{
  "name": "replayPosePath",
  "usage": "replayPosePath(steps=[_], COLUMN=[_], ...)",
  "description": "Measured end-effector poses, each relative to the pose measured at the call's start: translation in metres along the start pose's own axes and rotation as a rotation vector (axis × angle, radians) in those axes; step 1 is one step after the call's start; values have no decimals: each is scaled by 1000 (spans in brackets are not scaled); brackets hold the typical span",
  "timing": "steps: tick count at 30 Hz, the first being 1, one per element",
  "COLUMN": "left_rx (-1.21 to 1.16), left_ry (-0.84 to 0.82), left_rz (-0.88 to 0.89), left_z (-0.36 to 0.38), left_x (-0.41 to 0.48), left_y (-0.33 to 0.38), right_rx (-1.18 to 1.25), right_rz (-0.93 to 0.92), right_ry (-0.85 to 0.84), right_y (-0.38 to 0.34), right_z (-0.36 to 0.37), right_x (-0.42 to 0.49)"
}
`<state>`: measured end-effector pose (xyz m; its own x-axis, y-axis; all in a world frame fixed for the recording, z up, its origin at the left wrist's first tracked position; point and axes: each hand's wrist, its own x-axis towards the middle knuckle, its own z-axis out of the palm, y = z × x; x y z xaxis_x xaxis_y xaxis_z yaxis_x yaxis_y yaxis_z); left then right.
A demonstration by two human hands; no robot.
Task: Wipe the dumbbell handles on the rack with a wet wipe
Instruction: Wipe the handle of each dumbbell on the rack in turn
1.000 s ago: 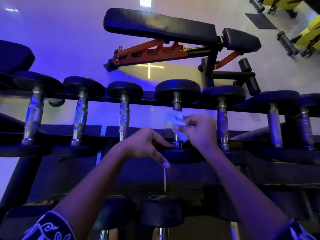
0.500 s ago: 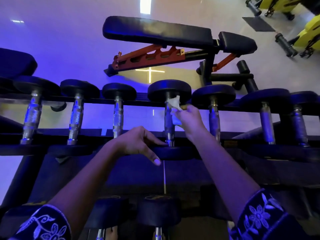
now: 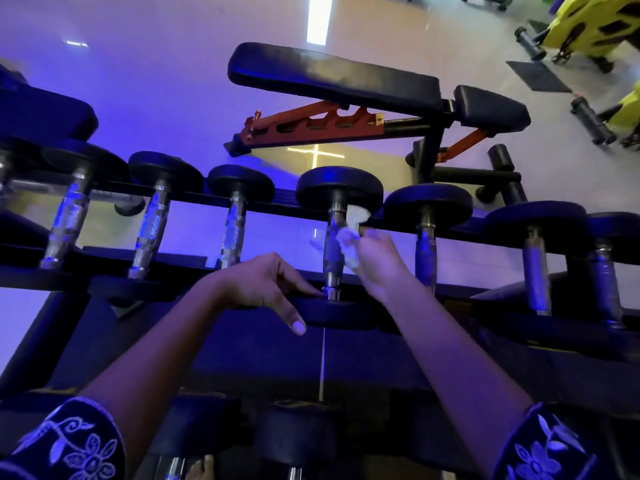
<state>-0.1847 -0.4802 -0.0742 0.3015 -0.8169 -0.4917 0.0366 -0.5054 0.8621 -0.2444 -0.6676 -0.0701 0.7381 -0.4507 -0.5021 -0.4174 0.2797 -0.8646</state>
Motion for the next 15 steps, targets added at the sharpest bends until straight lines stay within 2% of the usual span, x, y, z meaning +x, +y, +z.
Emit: replayPosePath(steps=[2, 4, 7, 12, 15], left_rx=[1, 1, -1, 31, 18], left_ry=[9, 10, 29, 57, 45], left_rz=[-1, -3, -9, 9, 35], left_z=[0, 1, 4, 7, 8], left_x=[-1, -2, -4, -8, -8], left_y=[1, 3, 7, 8, 7], right_rx=[-173, -248, -342, -250, -192], right_rz=[8, 16, -50, -70, -66], right_ry=[-27, -25, 67, 180, 162], right_y=[19, 26, 20, 29, 31], right_z=[-10, -19, -20, -16, -20], right_x=[-12, -14, -12, -25, -32])
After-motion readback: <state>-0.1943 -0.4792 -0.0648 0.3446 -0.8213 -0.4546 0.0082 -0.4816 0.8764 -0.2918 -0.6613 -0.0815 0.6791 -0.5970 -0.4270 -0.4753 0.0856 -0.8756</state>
